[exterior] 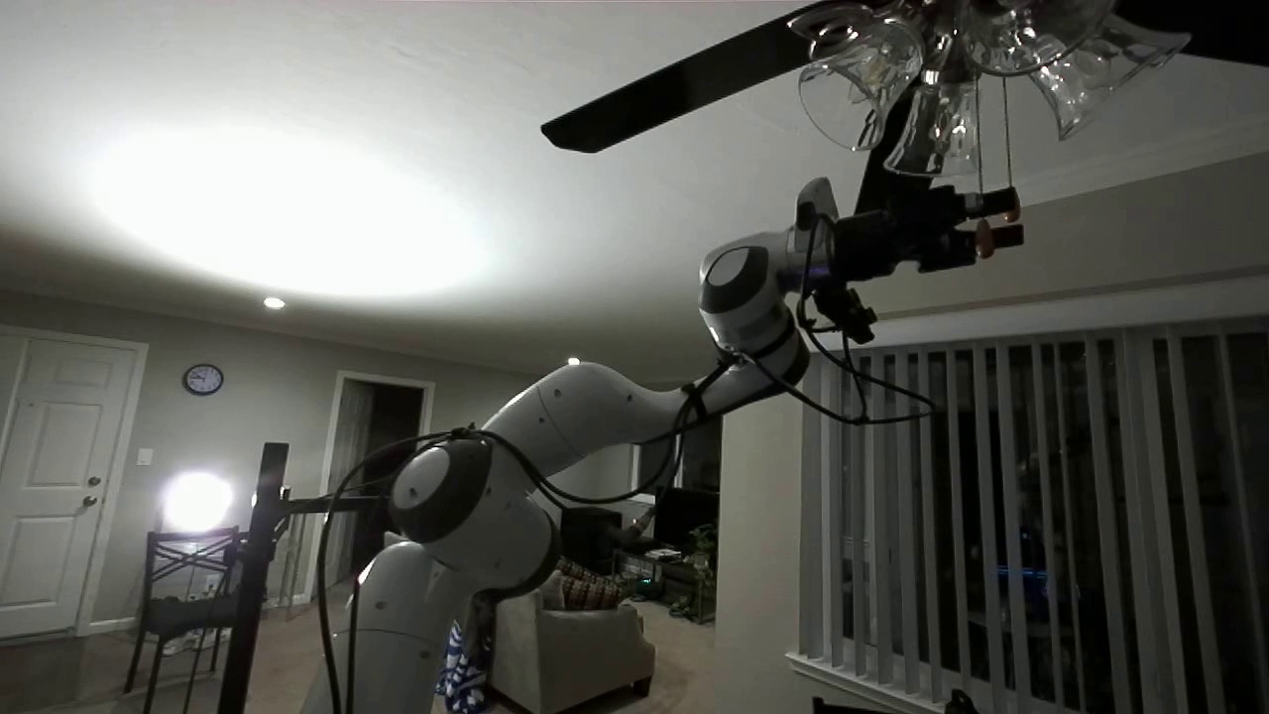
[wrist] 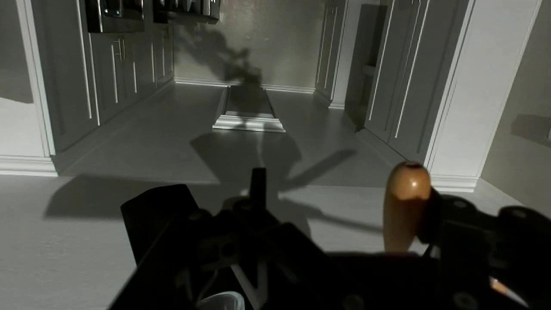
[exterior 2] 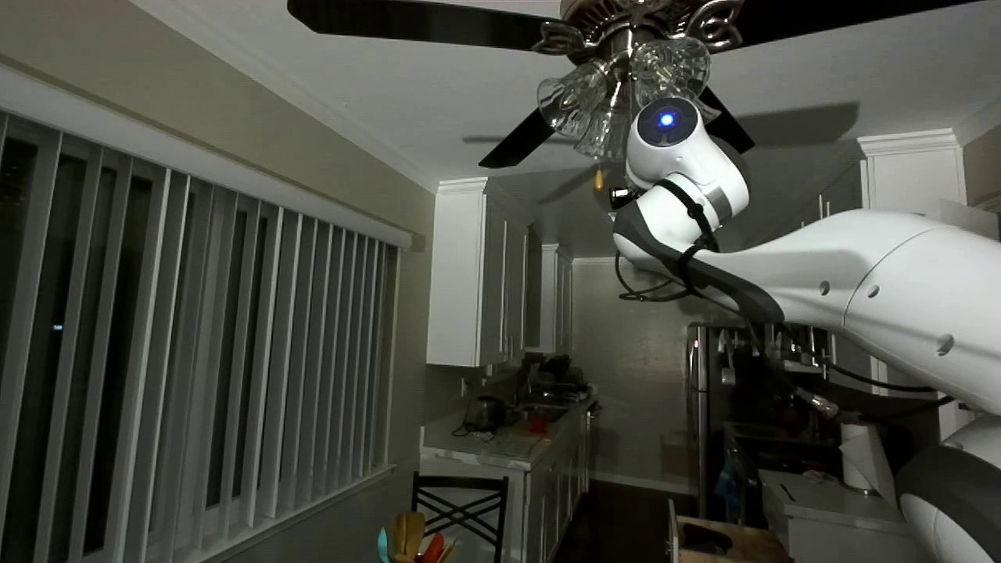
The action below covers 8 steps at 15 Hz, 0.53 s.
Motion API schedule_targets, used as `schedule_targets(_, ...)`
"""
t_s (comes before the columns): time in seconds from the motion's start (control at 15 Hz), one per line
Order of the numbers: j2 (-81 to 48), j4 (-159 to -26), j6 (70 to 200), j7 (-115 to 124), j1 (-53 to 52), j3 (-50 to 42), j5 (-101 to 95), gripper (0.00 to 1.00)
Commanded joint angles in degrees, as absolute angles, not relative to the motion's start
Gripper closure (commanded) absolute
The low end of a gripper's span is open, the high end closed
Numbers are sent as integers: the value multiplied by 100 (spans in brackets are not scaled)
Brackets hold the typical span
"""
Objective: Turn on the ceiling lights
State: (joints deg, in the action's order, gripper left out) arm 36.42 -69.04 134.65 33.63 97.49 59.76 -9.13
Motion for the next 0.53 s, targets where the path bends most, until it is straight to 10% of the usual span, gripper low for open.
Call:
schedule_targets(0.0,3494,-6710,13330,3308,9756,6121,-809,54)
schedule_targets(0.47,3537,-6636,13508,3263,9595,6106,-800,95)
